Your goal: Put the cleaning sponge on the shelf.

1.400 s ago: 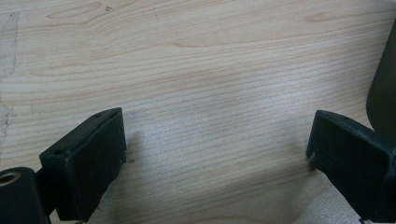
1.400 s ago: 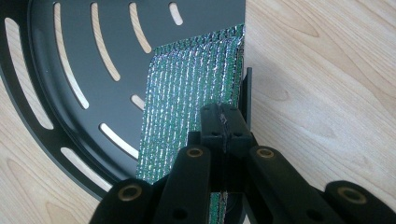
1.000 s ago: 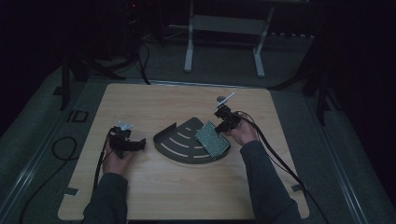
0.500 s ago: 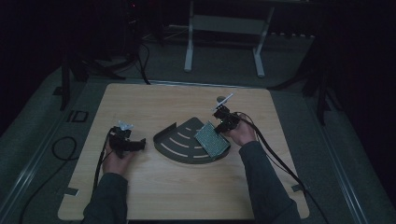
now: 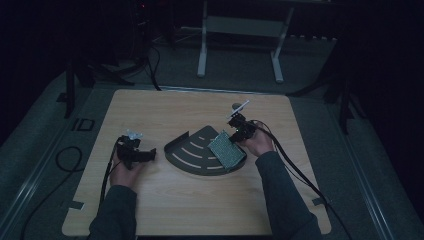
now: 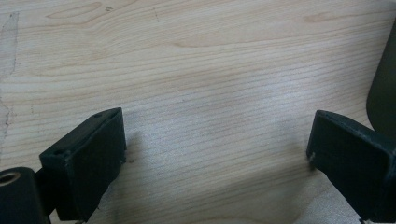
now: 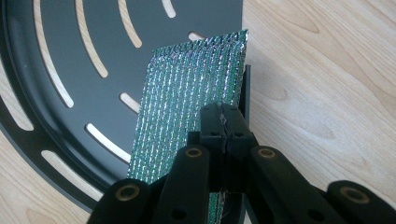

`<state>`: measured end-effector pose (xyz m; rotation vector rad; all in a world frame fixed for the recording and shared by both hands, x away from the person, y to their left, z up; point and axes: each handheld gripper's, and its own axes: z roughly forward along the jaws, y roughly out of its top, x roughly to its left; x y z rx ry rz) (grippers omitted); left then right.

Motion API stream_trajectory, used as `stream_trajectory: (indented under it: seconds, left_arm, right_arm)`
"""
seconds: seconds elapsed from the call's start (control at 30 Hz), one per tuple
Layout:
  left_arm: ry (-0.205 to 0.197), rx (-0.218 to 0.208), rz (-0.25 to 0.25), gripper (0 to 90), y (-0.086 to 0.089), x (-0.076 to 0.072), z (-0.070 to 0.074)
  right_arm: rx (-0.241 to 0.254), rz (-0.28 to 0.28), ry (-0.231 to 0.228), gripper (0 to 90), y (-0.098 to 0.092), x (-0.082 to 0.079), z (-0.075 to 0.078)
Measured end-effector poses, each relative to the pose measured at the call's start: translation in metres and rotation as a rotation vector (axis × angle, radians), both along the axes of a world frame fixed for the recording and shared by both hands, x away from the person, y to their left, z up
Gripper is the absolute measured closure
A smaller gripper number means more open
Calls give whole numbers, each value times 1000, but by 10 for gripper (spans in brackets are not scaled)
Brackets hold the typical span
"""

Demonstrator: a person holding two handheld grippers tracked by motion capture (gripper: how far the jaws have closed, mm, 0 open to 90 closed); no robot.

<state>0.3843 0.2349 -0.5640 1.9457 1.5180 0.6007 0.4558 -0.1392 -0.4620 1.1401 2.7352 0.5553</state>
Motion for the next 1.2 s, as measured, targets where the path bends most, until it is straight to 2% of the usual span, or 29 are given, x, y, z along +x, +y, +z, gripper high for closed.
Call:
stream_trajectory:
  seconds: [0.17, 0.37, 0.73, 0.83, 1.03, 1.2]
  left_arm:
    - [0, 0, 0, 52, 0, 0, 0]
    - [0, 0, 0, 52, 0, 0, 0]
    - [-1, -1, 1, 52, 0, 0, 0]
    - [-1, 0, 0, 52, 0, 0, 0]
    - [-2, -2, 2, 52, 0, 0, 0]
    - [-2, -2, 2, 52, 0, 0, 0]
  right_arm:
    - [7, -4, -4, 887, -1, 0, 1]
    - [10, -6, -14, 845, -2, -1, 3]
    - [23, -25, -63, 603, -8, -7, 13]
    - [19, -38, -85, 557, -11, -9, 18]
    - [-41, -67, -157, 481, -18, -16, 26]
    - [-25, -92, -188, 456, -29, -17, 27]
